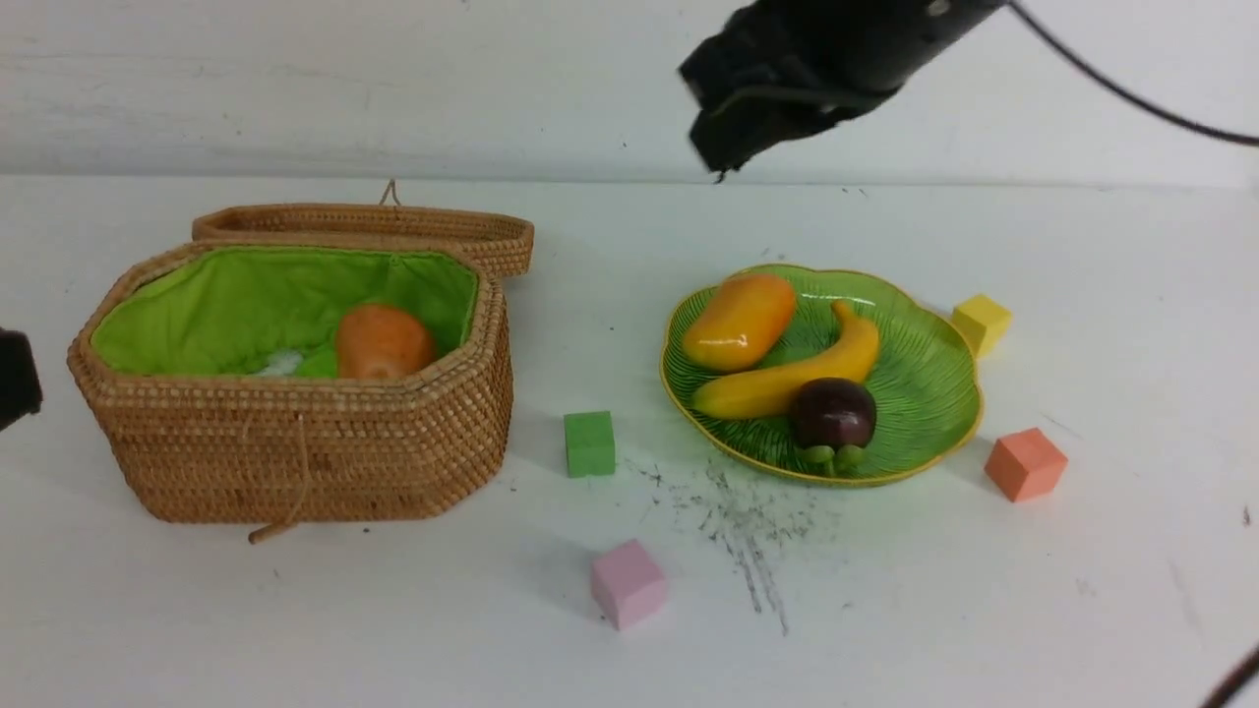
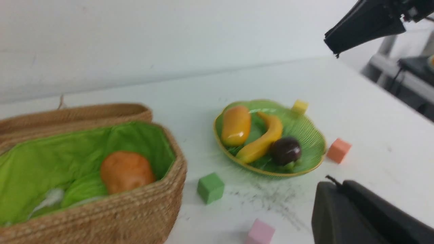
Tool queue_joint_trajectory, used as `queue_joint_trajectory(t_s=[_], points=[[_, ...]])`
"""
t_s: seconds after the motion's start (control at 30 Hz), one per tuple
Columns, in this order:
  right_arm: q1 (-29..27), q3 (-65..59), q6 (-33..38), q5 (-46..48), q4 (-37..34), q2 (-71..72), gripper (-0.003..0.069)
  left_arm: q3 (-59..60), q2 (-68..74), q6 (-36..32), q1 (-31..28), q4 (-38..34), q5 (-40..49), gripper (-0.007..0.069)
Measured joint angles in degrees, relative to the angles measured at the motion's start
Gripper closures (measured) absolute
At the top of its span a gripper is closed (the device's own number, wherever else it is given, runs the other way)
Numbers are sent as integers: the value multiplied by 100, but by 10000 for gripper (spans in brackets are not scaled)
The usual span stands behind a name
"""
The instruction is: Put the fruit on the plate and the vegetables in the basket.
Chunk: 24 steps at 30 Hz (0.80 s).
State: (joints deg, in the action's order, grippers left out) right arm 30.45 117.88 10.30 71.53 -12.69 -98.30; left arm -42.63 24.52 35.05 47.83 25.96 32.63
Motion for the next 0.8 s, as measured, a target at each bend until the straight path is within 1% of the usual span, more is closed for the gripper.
queue_joint_trajectory(t_s=[0.07,0.13,0.17,0.2,0.23,0.33,0.5,0.57,0.67,0.8], points=[[0,-292,-202,17,307,391,671,527,-396,185,0,0,-552,614],[5,-813,-457,17,520,873,671,1070,-806,456,0,0,-1118,614],[5,-1146,-591,19,604,1186,669,1335,-1001,561,0,0,-1304,614],[5,-1146,-591,19,615,1252,669,1335,-1001,585,0,0,-1346,614],[5,-1666,-789,19,692,1661,666,1681,-1241,731,0,17,-1633,614],[5,-2880,-1264,45,725,2776,662,2260,-1560,850,0,75,-2060,614],[5,-4769,-1885,51,737,4262,658,2708,-1635,876,0,119,-2193,607],[5,-5123,-1982,25,750,4507,657,2773,-1635,881,0,125,-2193,606],[5,-5897,-2098,21,750,5314,655,2888,-1635,890,0,132,-2122,603],[5,-6355,-2098,91,750,5971,651,2901,-1635,890,0,132,-1940,602]])
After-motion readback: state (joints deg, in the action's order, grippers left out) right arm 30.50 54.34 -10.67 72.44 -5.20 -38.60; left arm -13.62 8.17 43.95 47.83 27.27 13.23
